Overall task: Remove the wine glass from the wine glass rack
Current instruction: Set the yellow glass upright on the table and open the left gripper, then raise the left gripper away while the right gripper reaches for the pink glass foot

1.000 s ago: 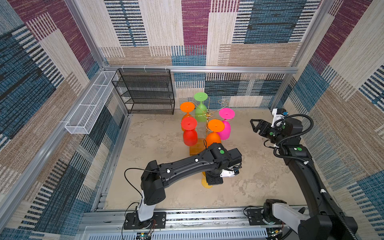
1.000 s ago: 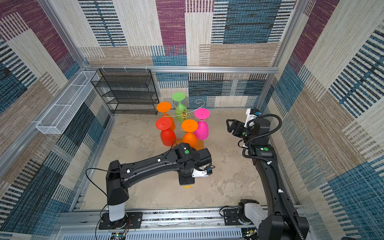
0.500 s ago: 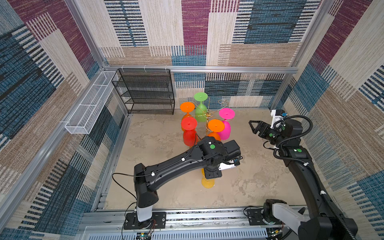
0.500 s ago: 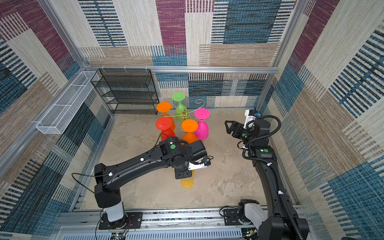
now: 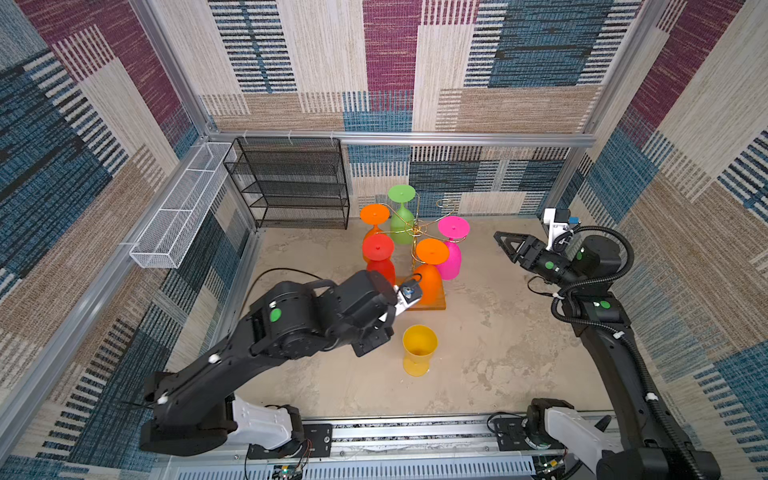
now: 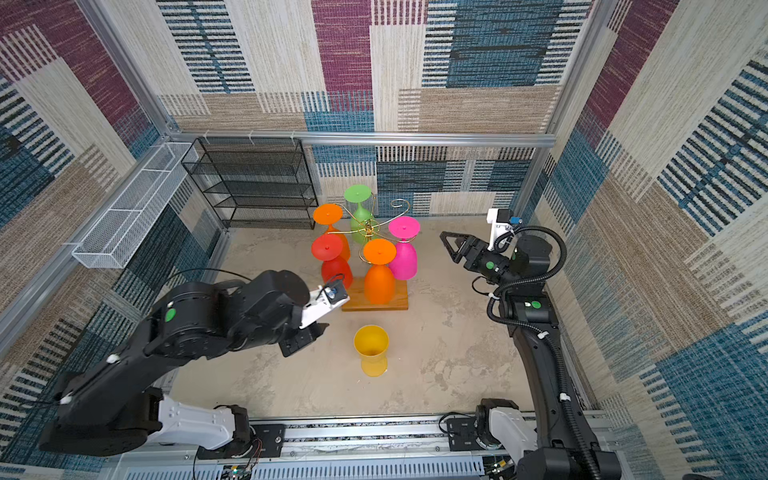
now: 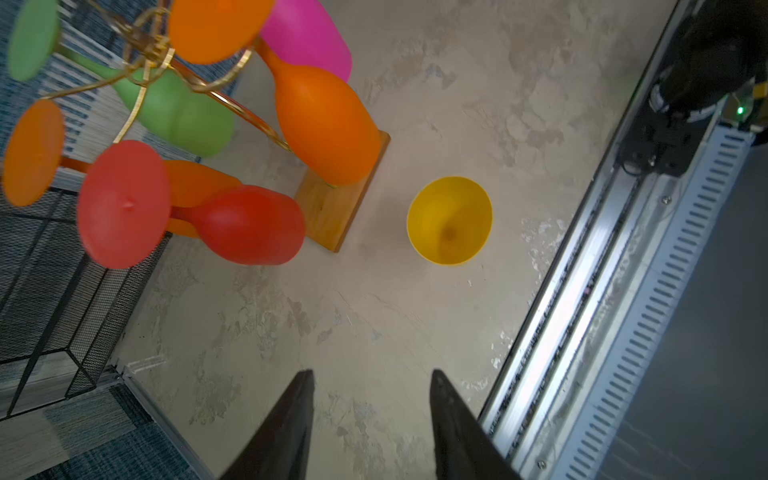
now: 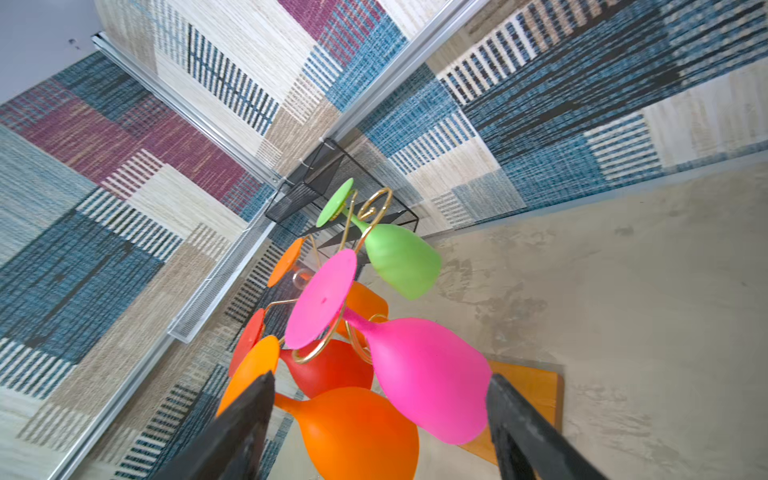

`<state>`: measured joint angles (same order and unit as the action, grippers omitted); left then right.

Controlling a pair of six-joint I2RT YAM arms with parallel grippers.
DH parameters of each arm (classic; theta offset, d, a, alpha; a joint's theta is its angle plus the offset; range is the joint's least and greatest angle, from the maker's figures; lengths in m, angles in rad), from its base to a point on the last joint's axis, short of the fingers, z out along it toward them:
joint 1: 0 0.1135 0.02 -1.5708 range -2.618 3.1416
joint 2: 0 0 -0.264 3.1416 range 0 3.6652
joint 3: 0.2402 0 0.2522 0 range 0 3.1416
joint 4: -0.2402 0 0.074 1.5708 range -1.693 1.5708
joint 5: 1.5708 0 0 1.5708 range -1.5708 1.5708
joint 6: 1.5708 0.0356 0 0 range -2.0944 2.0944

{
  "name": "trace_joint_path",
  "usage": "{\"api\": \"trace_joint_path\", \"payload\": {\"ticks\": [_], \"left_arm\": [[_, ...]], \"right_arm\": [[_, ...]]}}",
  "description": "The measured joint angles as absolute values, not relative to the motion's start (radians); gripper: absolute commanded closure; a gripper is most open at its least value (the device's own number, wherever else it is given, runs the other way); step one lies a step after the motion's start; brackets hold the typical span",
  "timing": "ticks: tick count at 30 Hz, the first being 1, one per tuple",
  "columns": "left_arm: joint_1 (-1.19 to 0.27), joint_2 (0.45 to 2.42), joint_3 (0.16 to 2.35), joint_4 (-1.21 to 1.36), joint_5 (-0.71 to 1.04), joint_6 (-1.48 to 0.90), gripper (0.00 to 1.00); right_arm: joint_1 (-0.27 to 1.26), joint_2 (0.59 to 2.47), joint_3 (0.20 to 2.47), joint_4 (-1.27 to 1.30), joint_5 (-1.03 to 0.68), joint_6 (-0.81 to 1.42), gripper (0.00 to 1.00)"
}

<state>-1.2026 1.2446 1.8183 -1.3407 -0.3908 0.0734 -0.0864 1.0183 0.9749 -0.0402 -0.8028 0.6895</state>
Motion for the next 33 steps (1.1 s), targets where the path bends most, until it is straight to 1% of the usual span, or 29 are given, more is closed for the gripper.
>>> {"api": "trace_joint_path", "payload": {"ticks": [4, 7, 13, 17, 25, 33], "left_arm": [[-1.202, 1.030, 1.637, -1.135, -0.512, 0.054, 0.33], [-1.200, 0.917, 1.522, -0.985, -0.609, 0.052, 0.24], [-1.190, 0.848, 1.412, -0.780, -0.811, 0.052, 0.23], [-1.169, 0.823, 1.352, -0.695, -0.880, 0.052, 0.23], [-1.141, 0.739, 1.286, -0.600, -0.911, 0.052, 0.25], [-1.129, 0.751, 1.277, -0.572, -0.904, 0.056, 0.25]], "right_arm": [[-0.086, 1.044, 0.957, 0.040, -0.859, 0.764, 0.22], [-0.079, 1.065, 0.950, 0.081, -0.876, 0.805, 0.24], [-0.007, 1.121, 0.992, 0.125, -0.878, 0.825, 0.30], [0.054, 1.180, 1.028, 0.142, -0.854, 0.825, 0.33], [0.086, 1.254, 1.065, 0.147, -0.826, 0.825, 0.38], [0.111, 1.296, 1.103, 0.160, -0.815, 0.825, 0.48]]}}
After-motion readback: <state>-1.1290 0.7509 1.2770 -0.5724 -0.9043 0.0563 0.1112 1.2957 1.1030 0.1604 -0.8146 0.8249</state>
